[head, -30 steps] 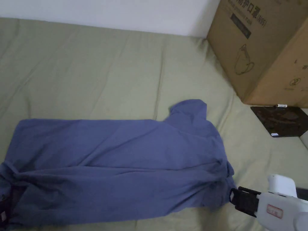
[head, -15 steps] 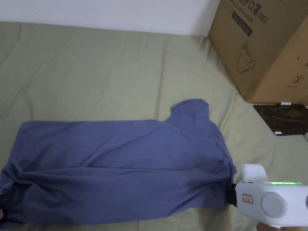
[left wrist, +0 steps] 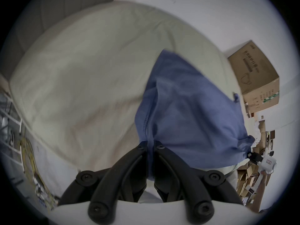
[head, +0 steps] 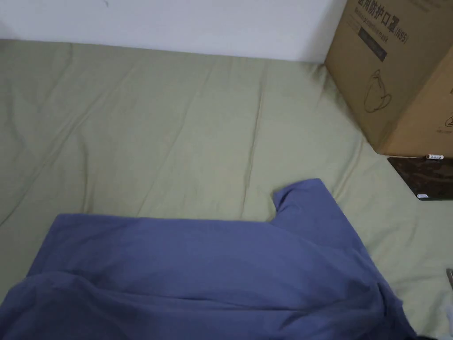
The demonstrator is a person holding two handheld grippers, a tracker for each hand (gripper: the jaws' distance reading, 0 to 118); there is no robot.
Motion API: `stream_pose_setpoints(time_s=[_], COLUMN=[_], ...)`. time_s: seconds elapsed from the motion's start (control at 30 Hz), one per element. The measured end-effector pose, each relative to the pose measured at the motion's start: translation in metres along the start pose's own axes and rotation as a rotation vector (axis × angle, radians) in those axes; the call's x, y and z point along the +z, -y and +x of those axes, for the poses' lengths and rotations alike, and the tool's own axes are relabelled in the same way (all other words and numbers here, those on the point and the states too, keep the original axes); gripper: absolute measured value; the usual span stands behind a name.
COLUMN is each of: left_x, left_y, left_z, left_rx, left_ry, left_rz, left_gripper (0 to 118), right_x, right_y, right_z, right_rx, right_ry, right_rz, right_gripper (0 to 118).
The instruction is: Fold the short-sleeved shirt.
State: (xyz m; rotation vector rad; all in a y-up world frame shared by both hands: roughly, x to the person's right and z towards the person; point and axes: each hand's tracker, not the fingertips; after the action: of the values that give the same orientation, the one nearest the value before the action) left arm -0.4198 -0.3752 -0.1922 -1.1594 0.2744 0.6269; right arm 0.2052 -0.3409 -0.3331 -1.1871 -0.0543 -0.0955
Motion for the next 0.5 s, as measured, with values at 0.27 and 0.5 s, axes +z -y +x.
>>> stream_pose_setpoints(time_s=[0.27, 0.5], left_x=[-0.009, 0.076], left_y=[0.021, 0.022], left_z=[-0.009, -0.020], left_rx=[0.122, 0.058], left_ry=[0.100, 0.042], left_rz=[0.020, 0.191], left_gripper=[11, 46], right_x=[-0.034, 0.061], right_y=[0.033, 0.034], right_z=[0.005, 0.027], right_rx=[-0.026, -0.114], right_ry=[0.002, -0.138], right_rz=[-0.001, 0.225], right_gripper=[12, 105])
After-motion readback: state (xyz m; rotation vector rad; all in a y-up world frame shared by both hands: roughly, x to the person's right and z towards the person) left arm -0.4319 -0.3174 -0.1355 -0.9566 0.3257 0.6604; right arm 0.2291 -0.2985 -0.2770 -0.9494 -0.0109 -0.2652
